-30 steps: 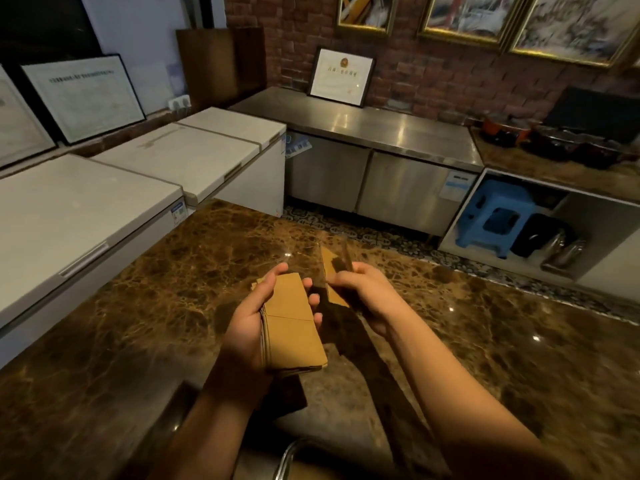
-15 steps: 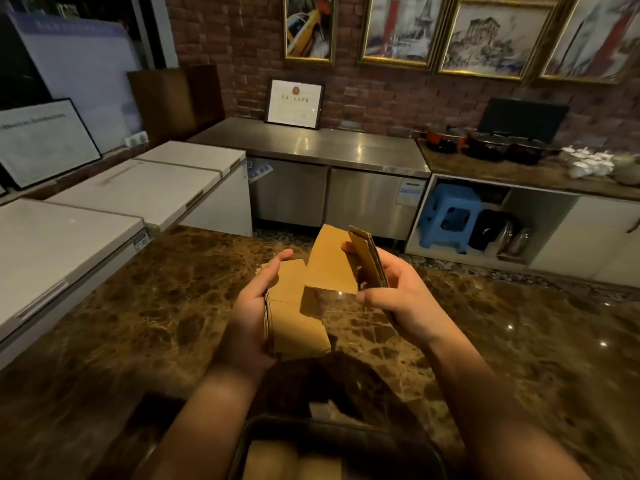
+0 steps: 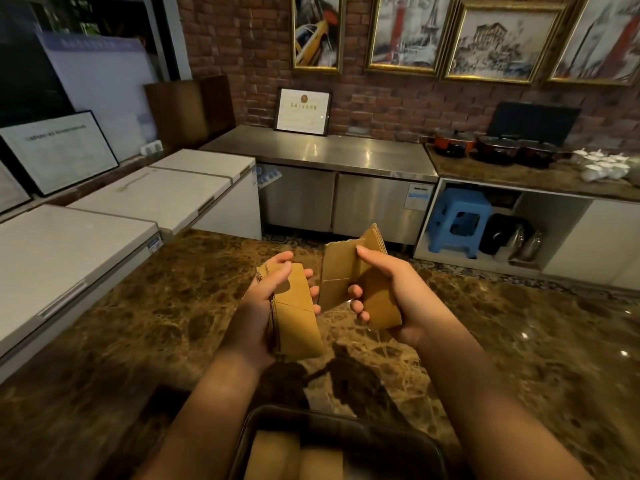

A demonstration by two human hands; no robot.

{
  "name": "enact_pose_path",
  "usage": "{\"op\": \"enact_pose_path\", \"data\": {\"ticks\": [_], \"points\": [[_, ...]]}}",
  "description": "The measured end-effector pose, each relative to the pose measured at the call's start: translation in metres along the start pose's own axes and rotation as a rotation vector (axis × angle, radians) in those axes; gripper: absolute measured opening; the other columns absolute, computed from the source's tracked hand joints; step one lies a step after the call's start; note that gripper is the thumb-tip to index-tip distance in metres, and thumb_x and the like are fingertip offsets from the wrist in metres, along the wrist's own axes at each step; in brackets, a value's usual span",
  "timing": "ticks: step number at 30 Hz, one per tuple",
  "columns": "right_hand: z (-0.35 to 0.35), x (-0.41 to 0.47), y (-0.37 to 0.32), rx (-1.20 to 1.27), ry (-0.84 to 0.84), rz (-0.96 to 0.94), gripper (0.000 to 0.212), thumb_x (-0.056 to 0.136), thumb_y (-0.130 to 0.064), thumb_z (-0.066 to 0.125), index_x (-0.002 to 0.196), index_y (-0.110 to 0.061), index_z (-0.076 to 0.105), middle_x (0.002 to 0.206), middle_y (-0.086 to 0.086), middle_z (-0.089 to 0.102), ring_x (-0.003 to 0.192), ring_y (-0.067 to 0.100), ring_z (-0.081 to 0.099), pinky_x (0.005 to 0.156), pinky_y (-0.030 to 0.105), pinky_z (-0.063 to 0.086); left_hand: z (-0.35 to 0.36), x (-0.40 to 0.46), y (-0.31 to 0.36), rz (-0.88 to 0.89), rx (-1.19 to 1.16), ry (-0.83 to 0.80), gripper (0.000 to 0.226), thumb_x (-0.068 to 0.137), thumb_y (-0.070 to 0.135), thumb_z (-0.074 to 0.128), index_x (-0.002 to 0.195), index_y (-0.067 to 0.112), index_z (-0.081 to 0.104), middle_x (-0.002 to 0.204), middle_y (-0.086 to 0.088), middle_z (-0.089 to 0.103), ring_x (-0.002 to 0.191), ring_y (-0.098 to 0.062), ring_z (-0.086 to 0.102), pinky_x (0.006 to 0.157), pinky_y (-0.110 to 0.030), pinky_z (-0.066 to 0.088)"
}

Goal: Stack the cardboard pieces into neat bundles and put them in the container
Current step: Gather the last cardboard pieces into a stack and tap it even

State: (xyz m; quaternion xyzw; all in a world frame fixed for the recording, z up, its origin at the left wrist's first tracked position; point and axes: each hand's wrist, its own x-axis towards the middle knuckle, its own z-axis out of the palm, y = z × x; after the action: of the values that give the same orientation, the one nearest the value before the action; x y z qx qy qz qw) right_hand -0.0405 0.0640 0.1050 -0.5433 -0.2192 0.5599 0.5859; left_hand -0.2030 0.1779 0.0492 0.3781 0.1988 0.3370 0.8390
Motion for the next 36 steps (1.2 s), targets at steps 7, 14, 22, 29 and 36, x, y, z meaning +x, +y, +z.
{"op": "enact_pose_path", "data": {"ticks": [7, 14, 22, 29, 36], "points": [[0.001, -0.01, -0.018, 0.054, -0.114, 0.153, 0.059, 0.083, -0.046, 0.069, 0.117, 0.002, 0.063, 0.086, 0.018, 0.072, 0.062, 0.02, 0.064, 0.045, 0.023, 0.046, -0.003, 0.002, -0.004, 0.109, 0.175, 0.02, 0.041, 0.083, 0.039, 0.07, 0.123, 0.031, 0.065, 0.106, -0.008, 0.075, 0.087, -0.026, 0.075, 0.063, -0.038, 0.06], [0.0, -0.013, -0.02, 0.044, -0.185, 0.113, 0.064, 0.077, -0.037, 0.069, 0.125, 0.001, 0.051, 0.102, 0.019, 0.075, 0.066, 0.02, 0.064, 0.047, 0.021, 0.045, -0.002, 0.002, -0.005, -0.207, 0.102, -0.147, 0.071, 0.067, 0.07, 0.076, 0.121, 0.024, 0.072, 0.114, -0.017, 0.075, 0.081, -0.031, 0.073, 0.066, -0.039, 0.06], [-0.006, -0.015, -0.015, -0.227, -0.157, 0.015, 0.046, 0.087, -0.037, 0.067, 0.116, -0.001, 0.064, 0.086, 0.006, 0.074, 0.061, 0.012, 0.059, 0.053, 0.021, 0.045, -0.004, -0.001, -0.012, -0.177, 0.118, 0.076, 0.054, 0.066, 0.044, 0.081, 0.112, 0.02, 0.071, 0.09, -0.015, 0.079, 0.077, -0.033, 0.077, 0.055, -0.037, 0.06], [-0.002, -0.021, 0.02, -0.006, 0.082, -0.266, 0.039, 0.072, -0.024, 0.074, 0.109, -0.02, 0.065, 0.093, 0.002, 0.068, 0.074, 0.013, 0.062, 0.058, 0.026, 0.045, 0.003, 0.001, -0.006, -0.046, -0.044, 0.126, 0.026, 0.086, 0.034, 0.066, 0.108, 0.02, 0.067, 0.088, -0.01, 0.08, 0.077, -0.028, 0.078, 0.053, -0.035, 0.06], [0.001, -0.017, 0.029, -0.055, -0.015, -0.301, 0.048, 0.068, -0.031, 0.073, 0.115, -0.024, 0.074, 0.104, 0.008, 0.077, 0.094, 0.018, 0.07, 0.061, 0.024, 0.049, 0.01, -0.003, -0.007, -0.101, -0.052, 0.002, 0.071, 0.085, 0.063, 0.056, 0.135, 0.013, 0.057, 0.123, -0.017, 0.071, 0.108, -0.034, 0.071, 0.074, -0.042, 0.062]]}}
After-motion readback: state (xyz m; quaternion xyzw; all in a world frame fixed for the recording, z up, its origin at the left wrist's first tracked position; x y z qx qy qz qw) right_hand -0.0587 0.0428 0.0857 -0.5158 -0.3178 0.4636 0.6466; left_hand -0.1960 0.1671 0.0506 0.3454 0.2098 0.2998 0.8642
